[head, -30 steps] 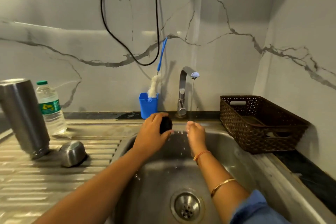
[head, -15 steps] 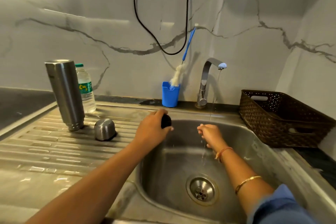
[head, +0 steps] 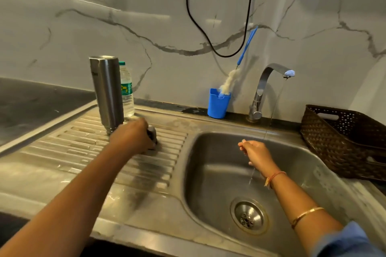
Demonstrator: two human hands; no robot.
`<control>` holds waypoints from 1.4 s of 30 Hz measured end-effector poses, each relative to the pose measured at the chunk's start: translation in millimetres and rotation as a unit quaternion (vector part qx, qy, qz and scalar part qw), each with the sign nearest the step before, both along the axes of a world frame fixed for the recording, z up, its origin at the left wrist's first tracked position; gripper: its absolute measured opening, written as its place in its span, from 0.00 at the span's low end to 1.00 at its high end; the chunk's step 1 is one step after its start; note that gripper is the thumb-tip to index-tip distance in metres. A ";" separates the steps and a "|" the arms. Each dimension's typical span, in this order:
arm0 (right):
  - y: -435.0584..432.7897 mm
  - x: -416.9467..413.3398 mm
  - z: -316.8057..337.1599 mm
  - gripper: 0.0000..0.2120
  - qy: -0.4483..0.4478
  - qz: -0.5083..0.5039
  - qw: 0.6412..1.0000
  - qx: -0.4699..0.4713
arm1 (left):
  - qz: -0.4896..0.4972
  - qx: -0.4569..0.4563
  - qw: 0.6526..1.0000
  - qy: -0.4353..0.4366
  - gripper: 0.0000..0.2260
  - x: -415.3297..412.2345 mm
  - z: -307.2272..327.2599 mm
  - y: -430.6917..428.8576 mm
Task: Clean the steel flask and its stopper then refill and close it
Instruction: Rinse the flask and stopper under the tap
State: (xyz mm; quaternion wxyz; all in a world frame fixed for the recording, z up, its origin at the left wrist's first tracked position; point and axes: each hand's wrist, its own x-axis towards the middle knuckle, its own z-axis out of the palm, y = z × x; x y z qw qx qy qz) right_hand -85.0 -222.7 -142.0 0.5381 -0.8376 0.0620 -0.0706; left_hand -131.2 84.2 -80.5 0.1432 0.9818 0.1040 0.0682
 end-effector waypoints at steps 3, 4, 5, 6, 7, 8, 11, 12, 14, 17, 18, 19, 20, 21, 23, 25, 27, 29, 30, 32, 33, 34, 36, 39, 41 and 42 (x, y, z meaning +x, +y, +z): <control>-0.4 0.0 -2.6 0.12 0.004 0.002 1.000 0.000 | 0.065 -0.018 0.998 0.012 0.20 2.6 4.4 43.2; -0.7 0.0 -3.6 0.12 0.003 0.000 1.000 -0.001 | 0.081 -0.032 0.996 0.010 0.21 3.7 3.8 54.6; -1.6 0.6 -4.7 0.13 0.003 -0.003 1.000 -0.002 | 0.090 -0.049 0.995 0.003 0.21 5.2 3.2 63.7; -2.3 1.1 -5.7 0.13 0.003 -0.006 1.000 -0.003 | 0.096 -0.070 0.993 -0.004 0.22 6.7 1.5 71.4; -3.1 1.7 -6.8 0.13 0.004 -0.008 1.000 -0.004 | 0.102 -0.091 0.991 -0.012 0.23 7.5 -0.5 77.7; -4.0 1.9 -7.7 0.13 0.004 -0.010 1.000 -0.004 | 0.109 -0.110 0.988 -0.020 0.24 8.7 -3.4 83.3; -4.1 1.5 -9.3 0.13 0.006 -0.010 1.000 -0.005 | 0.120 -0.146 0.982 -0.029 0.27 11.6 -14.2 97.5; -4.2 1.3 -9.5 0.13 0.005 -0.010 1.000 -0.006 | 0.122 -0.156 0.980 -0.026 0.27 13.5 -18.4 100.9; -4.0 1.0 -9.5 0.13 0.005 -0.012 1.000 -0.004 | 0.124 -0.167 0.978 -0.021 0.27 16.2 -23.4 104.7; -4.1 -0.1 -8.8 0.14 0.007 -0.013 1.000 0.000 | 0.133 -0.151 0.979 -0.019 0.29 18.6 -25.9 107.3; -4.8 -0.5 -8.8 0.14 0.007 -0.014 1.000 0.003 | 0.136 -0.138 0.981 -0.011 0.30 18.2 -25.9 106.3; -4.7 -0.9 -8.6 0.14 0.008 -0.015 1.000 0.006 | 0.139 -0.124 0.982 -0.002 0.31 17.3 -25.7 105.6; -4.4 -1.1 -8.5 0.15 0.009 -0.016 1.000 0.007 | 0.144 -0.112 0.983 0.006 0.33 16.3 -25.9 105.4; -5.0 -1.5 -8.4 0.15 0.009 -0.018 1.000 0.010 | 0.150 -0.097 0.984 0.012 0.34 16.2 -24.6 103.7; -5.3 -1.6 -8.3 0.15 0.013 -0.022 1.000 0.013 | 0.167 -0.073 0.983 0.009 0.34 13.3 -18.9 96.8; -7.0 -1.7 -7.8 0.16 0.010 -0.029 0.999 0.017 | 0.176 -0.056 0.983 -0.018 0.32 10.1 -10.7 82.6; -8.5 -1.4 -6.9 0.16 0.008 -0.036 0.999 0.022 | 0.153 -0.044 0.986 -0.049 0.33 6.8 -4.6 59.7; -8.8 -1.2 -5.7 0.16 0.007 -0.042 0.999 0.029 | 0.094 -0.046 0.992 -0.076 0.32 6.6 -4.0 33.5; -9.0 -1.4 -5.0 0.16 0.008 -0.044 0.998 0.035 | 0.054 -0.052 0.994 -0.078 0.30 9.1 -6.5 22.0; -11.0 -1.6 -3.9 0.14 0.011 -0.051 0.997 0.048 | -0.016 -0.049 0.997 -0.054 0.28 19.6 -14.4 3.9; -11.9 -1.3 -3.9 0.13 0.012 -0.055 0.997 0.056 | -0.036 -0.033 0.998 -0.038 0.29 25.4 -19.3 -1.5; -14.6 -1.4 -3.6 0.13 0.012 -0.062 0.996 0.065 | -0.049 -0.019 0.998 -0.020 0.29 31.9 -24.3 -6.8; -21.1 0.6 -4.8 0.12 0.010 -0.077 0.993 0.084 | -0.047 0.021 0.998 0.020 0.29 43.1 -33.0 -16.2; -31.6 4.3 -8.9 0.11 0.016 -0.104 0.986 0.130 | -0.019 0.112 0.993 0.035 0.24 58.5 -46.4 -26.1; -40.2 7.2 -12.8 0.11 0.030 -0.123 0.978 0.166 | 0.013 0.096 0.995 0.028 0.22 69.5 -50.1 -28.7; -44.6 8.6 -14.0 0.11 0.040 -0.134 0.973 0.185 | 0.024 0.076 0.997 0.023 0.20 74.6 -50.7 -31.6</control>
